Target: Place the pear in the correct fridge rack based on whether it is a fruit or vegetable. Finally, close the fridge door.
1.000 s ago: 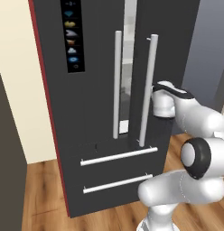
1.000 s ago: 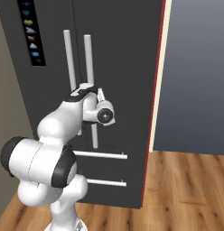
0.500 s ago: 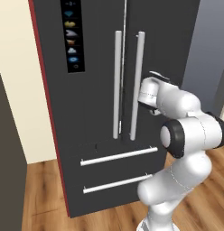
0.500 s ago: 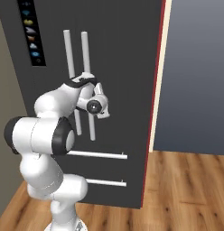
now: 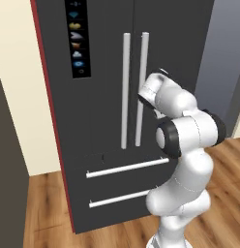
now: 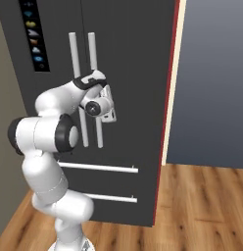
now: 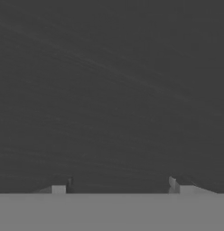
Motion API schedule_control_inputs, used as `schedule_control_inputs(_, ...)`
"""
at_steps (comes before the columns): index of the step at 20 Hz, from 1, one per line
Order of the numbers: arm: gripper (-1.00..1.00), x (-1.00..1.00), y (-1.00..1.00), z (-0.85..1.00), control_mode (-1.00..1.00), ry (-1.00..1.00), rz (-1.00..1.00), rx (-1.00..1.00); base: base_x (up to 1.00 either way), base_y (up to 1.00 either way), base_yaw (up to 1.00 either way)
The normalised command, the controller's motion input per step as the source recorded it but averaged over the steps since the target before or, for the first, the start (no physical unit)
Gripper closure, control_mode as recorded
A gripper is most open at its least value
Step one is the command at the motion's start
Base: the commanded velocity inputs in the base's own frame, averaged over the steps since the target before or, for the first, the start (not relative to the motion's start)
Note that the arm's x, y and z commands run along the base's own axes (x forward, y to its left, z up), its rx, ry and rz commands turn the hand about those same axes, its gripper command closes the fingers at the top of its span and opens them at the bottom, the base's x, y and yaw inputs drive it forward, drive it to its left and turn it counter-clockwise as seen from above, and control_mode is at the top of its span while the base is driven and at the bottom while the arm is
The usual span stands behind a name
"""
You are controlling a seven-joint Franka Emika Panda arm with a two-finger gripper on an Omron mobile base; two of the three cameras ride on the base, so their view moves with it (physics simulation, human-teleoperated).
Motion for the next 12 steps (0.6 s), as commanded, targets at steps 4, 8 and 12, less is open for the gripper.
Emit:
schedule_control_inputs(4,-1.0,0.4,0.02,0.0,-1.0,0.04,-0.09,0.0,0.0,0.0,0.0)
schedule_control_inputs(8,-1.0,0.28,0.0,0.0,-1.0,0.05,-0.03,0.0,0.0,0.0,0.0)
schedule_control_inputs(12,-1.0,0.13,0.0,0.02,-1.0,0.07,0.0,0.0,0.0,0.0,0.0)
